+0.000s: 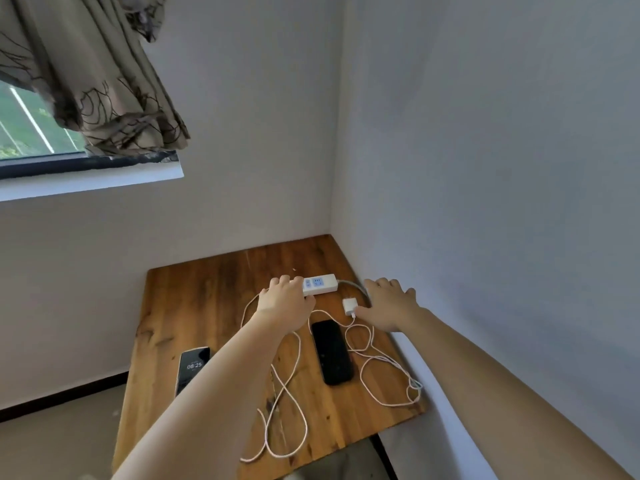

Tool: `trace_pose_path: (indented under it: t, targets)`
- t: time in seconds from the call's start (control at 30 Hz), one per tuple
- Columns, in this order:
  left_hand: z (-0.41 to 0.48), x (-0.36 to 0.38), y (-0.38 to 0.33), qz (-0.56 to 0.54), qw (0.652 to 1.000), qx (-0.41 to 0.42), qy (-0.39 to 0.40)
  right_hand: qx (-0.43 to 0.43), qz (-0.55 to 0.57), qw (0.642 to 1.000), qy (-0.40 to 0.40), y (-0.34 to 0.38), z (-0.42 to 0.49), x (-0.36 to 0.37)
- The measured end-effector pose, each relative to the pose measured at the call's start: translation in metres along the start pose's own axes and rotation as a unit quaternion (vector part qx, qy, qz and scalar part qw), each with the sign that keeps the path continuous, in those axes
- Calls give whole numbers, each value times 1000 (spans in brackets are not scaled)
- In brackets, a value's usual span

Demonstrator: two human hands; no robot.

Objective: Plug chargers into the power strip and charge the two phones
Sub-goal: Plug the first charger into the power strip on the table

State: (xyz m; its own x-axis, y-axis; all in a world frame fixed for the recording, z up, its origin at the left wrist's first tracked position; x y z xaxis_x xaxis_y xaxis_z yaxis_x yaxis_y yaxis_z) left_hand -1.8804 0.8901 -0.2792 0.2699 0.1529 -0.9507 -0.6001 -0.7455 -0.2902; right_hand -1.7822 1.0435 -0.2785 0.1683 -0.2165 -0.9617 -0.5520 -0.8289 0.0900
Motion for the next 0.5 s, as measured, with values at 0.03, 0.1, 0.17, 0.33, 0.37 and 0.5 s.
trace_pose_path:
  t: [0.03,0.1,0.17,0.33,0.37,0.5]
  targets:
    - [18,7,7,-3,1000,2,5,5,5,1000,6,1,18,7]
    - [51,24,23,-11,1000,4,20,17,15,1000,20,4,54,22]
    - [81,44,39,-14,999,2,46,32,24,998,42,6,88,41]
    - [134,96,74,-30,995,-6,93,69,43,991,110,7,152,104]
    - [141,107,79,-38,994,-6,100,75,43,989,121,7,161,115]
    - [164,149,96,-41,988,-1,148,101,33,985,135,7,194,150]
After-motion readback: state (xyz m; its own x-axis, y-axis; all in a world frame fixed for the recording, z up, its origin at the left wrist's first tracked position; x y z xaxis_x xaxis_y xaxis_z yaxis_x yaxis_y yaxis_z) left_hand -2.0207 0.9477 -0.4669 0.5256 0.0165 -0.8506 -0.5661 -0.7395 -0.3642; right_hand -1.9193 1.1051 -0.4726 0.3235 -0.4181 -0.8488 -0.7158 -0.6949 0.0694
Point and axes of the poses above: each hand's wrist, its own z-axis towards the middle knuckle, its own x-axis out of the palm, y = z × x, the point moved 6 cm from there along z, towards the middle knuckle, and after that the axes turned 5 degrees about x, right-handed, at the moved point
